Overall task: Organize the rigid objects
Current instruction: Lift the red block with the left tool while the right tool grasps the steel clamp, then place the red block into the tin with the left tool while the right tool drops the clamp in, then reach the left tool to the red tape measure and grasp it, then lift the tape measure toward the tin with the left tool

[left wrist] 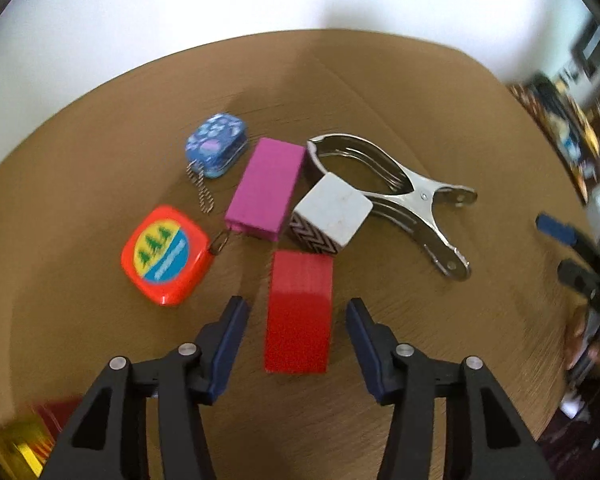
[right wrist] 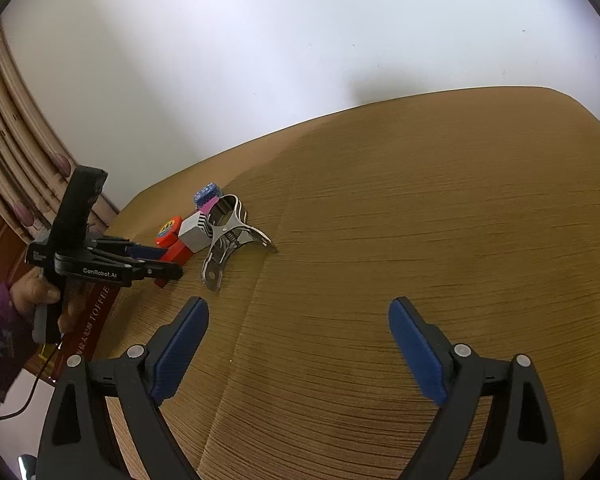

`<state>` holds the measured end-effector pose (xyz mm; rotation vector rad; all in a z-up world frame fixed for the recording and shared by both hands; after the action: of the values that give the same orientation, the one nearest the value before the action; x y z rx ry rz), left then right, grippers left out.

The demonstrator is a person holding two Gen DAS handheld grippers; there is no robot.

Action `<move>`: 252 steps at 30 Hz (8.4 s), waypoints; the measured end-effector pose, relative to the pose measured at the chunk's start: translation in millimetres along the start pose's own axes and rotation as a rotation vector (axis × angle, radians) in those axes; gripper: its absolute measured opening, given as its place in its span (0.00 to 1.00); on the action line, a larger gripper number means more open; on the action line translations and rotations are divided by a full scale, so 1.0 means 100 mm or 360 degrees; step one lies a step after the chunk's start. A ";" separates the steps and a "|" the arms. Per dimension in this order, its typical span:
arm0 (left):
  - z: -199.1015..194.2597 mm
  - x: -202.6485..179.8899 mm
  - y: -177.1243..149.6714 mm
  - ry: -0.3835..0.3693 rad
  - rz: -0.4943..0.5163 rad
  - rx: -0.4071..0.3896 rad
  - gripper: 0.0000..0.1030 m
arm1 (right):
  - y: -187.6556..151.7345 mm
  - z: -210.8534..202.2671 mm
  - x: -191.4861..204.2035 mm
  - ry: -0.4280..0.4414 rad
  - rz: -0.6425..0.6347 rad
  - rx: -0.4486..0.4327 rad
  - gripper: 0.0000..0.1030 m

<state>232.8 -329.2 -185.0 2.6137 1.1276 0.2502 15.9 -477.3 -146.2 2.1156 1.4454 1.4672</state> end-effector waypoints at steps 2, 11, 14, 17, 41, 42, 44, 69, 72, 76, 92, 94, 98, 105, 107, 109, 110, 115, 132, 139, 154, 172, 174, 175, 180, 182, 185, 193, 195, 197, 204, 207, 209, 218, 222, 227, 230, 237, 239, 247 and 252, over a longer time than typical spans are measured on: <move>-0.06 0.02 -0.06 -0.0020 -0.0118 -0.0033 0.50 | 0.02 0.02 0.05 0.0015 -0.0040 0.0009 0.87; -0.22 0.17 -0.24 -0.0048 -0.0484 -0.0140 0.31 | 0.33 0.65 0.64 0.0079 -0.0585 0.0294 0.87; -0.19 0.24 -0.18 -0.0035 -0.0456 -0.0109 0.31 | 0.41 0.85 0.72 0.0063 -0.0684 0.0370 0.87; -0.19 0.17 -0.12 -0.0046 -0.0426 -0.0044 0.33 | 0.46 0.96 0.74 0.0051 -0.0727 0.0416 0.87; -0.63 0.16 -0.54 -0.0010 -0.0499 -0.0257 0.30 | 0.31 1.23 0.45 -0.0113 -0.0678 0.0558 0.34; -0.71 0.14 -0.58 -0.0010 -0.0507 -0.0277 0.30 | 0.31 1.15 0.43 -0.0116 -0.0656 0.0537 0.32; -0.87 0.09 -0.65 -0.0045 -0.0530 -0.0314 0.30 | 0.30 1.05 0.41 -0.0109 -0.0611 0.0513 0.32; -1.82 1.13 -1.92 0.0409 -0.0908 -0.0304 0.30 | -0.12 0.44 0.64 -0.0067 -0.0356 0.0466 0.28; -1.75 1.20 -2.02 0.0423 -0.0894 -0.0256 0.30 | -0.23 0.49 0.63 -0.0084 -0.0366 0.0509 0.27; -1.66 1.22 -2.04 0.0412 -0.0899 -0.0248 0.30 | -0.25 0.52 0.67 -0.0158 -0.0445 0.0541 0.32; -1.65 1.34 -2.07 0.0384 -0.0920 -0.0222 0.30 | -0.18 0.55 0.82 -0.0205 -0.0549 0.0583 0.30; -1.67 1.37 -2.09 0.0361 -0.0950 -0.0228 0.30 | -0.10 0.50 0.89 -0.0159 -0.0506 0.0549 0.30; -1.71 1.43 -2.16 0.0358 -0.1010 -0.0223 0.30 | -0.03 0.42 1.14 -0.0017 -0.0417 0.0516 0.30; -1.94 1.43 -2.53 0.0388 -0.1219 -0.0322 0.33 | -0.02 0.46 2.05 0.0340 -0.0345 0.0517 0.30; -2.01 1.41 -2.67 0.0446 -0.1252 -0.0356 0.35 | -0.08 0.53 2.43 0.0450 -0.0362 0.0552 0.30; -2.06 1.37 -2.79 0.0513 -0.1252 -0.0378 0.35 | -0.17 0.68 2.84 0.0550 -0.0390 0.0610 0.30; -2.08 1.36 -2.86 0.0545 -0.1261 -0.0393 0.35 | -0.19 0.75 2.95 0.0572 -0.0395 0.0623 0.30; -2.16 1.26 -3.06 0.0634 -0.1240 -0.0494 0.35 | -0.22 1.30 3.40 0.0586 -0.0383 0.0713 0.30; -1.98 1.21 -3.08 0.0475 -0.1223 -0.0506 0.35 | -0.45 2.40 3.31 0.0301 -0.0050 0.0894 0.35; -2.01 1.21 -3.10 0.0470 -0.1252 -0.0514 0.37 | -0.15 1.97 3.12 0.0407 -0.0005 0.0578 0.66; -2.04 0.53 -2.55 0.0460 -0.0890 -0.0551 0.37 | 0.15 0.35 0.54 -0.0810 -0.0645 0.0209 0.94; -1.14 -0.27 -0.07 0.0232 0.0197 -0.0330 0.43 | 0.15 0.13 -0.36 -0.0569 -0.0221 0.0112 0.98; -0.93 -0.23 0.02 0.0273 0.0315 -0.0260 0.43 | 0.14 0.10 -0.34 -0.0523 -0.0220 0.0108 0.98; -0.86 -0.23 0.03 0.0262 0.0363 -0.0226 0.43 | 0.13 0.10 -0.34 -0.0506 -0.0215 0.0110 0.98; -0.57 -0.05 0.13 0.0388 0.0472 -0.0179 0.43 | 0.13 0.15 -0.30 -0.0451 -0.0207 0.0146 0.98; -0.51 0.05 0.17 0.0392 0.0466 -0.0163 0.43 | 0.12 0.17 -0.28 -0.0435 -0.0212 0.0154 0.98; -0.37 0.10 0.17 0.0314 0.0467 -0.0081 0.43 | 0.11 0.22 -0.25 -0.0426 -0.0212 0.0165 0.98; -0.19 0.20 0.24 0.0237 0.0470 -0.0032 0.43 | 0.08 0.12 -0.28 -0.0417 -0.0207 0.0186 0.98; -0.17 0.25 0.26 0.0251 0.0443 -0.0032 0.45 | 0.07 0.15 -0.27 -0.0416 -0.0206 0.0194 0.98; -0.13 0.26 0.26 0.0210 0.0419 -0.0001 0.49 | 0.06 0.17 -0.27 -0.0414 -0.0206 0.0203 0.98; -0.04 0.16 0.18 0.0226 0.0554 0.0024 0.56 | 0.06 0.22 -0.28 -0.0422 -0.0207 0.0220 0.98; 0.08 0.18 0.19 0.0213 0.0533 0.0067 0.55 | 0.05 0.23 -0.27 -0.0424 -0.0206 0.0224 0.98; 0.12 0.31 0.23 0.0049 0.0397 0.0116 0.54 | 0.06 0.24 -0.27 -0.0424 -0.0207 0.0226 0.99; 0.09 0.36 0.20 0.0058 0.0319 0.0058 0.55 | 0.05 0.24 -0.28 -0.0423 -0.0203 0.0226 0.99; 0.05 0.37 0.16 0.0098 0.0247 0.0060 0.48 | 0.06 0.25 -0.28 -0.0429 -0.0203 0.0232 0.99; -0.04 0.35 0.03 0.0210 0.0100 0.0050 0.48 | 0.05 0.27 -0.27 -0.0435 -0.0205 0.0239 0.99; -0.14 0.30 -0.08 0.0245 -0.0004 0.0045 0.46 | 0.05 0.26 -0.26 -0.0432 -0.0204 0.0226 0.99; -0.75 0.14 -0.45 0.0116 -0.0266 -0.0121 0.41 | 0.11 0.26 -0.05 -0.0289 -0.0256 0.0193 0.99; -0.89 0.11 -0.54 0.0122 -0.0307 -0.0173 0.39 | 0.15 0.35 0.10 -0.0230 -0.0275 0.0204 0.99; -0.90 -0.11 -0.68 0.0163 -0.0286 -0.0139 0.40 | 0.29 0.76 0.60 -0.0125 -0.0408 0.0214 0.99; -0.60 -0.15 -0.56 0.0333 -0.0127 -0.0081 0.43 | 0.19 0.70 0.44 -0.0112 -0.0287 0.0204 0.99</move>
<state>167.9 -292.0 -146.8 2.5366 1.2716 0.5380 85.1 -427.8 -141.8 2.0229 1.6944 1.2541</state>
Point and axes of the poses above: each gripper's, at about its wrist camera, not at the fingertips, and z roughly the way its jaws point, x to its left, y to its top, the point moved 9 cm from there along z, roughly the way its jaws point, and after that the axes turned 10 degrees about y, right-handed, at the moved point
